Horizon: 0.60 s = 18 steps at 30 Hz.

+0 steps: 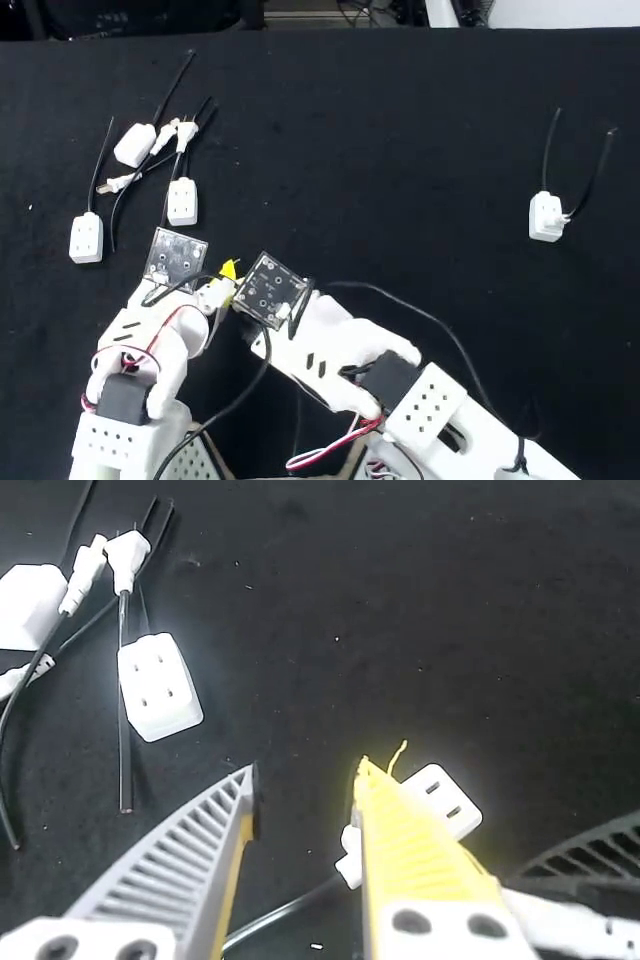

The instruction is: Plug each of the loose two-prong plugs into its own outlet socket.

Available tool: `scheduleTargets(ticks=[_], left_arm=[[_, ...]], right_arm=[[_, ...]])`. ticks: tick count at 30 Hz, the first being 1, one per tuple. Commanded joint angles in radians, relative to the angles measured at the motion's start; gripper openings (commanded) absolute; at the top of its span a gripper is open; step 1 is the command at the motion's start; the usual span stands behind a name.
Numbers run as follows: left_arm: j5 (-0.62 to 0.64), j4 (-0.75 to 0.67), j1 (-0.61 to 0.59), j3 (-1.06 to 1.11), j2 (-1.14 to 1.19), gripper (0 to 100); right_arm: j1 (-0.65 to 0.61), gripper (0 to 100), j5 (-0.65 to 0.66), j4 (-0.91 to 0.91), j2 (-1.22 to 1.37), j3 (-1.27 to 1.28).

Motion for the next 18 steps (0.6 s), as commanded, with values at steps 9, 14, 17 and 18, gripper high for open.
scheduleTargets(ticks=[9, 14, 17, 18], left_arm=[[-0.002, 0.006, -0.002, -0.002, 0.003, 17], [-0.002, 0.005, -0.002, -0.002, 0.003, 17], [0.021, 0.003, -0.01, -0.002, 0.003, 17], [0.044, 0.003, -0.012, -0.002, 0.003, 17]], right_arm=[[-0.002, 1.1, 0.012, -0.002, -0.038, -0.081], [-0.002, 1.1, 0.008, -0.003, -0.038, -0.082], [-0.002, 1.1, 0.006, -0.003, -0.038, -0.082], [-0.002, 1.1, 0.006, -0.003, -0.038, -0.082]])
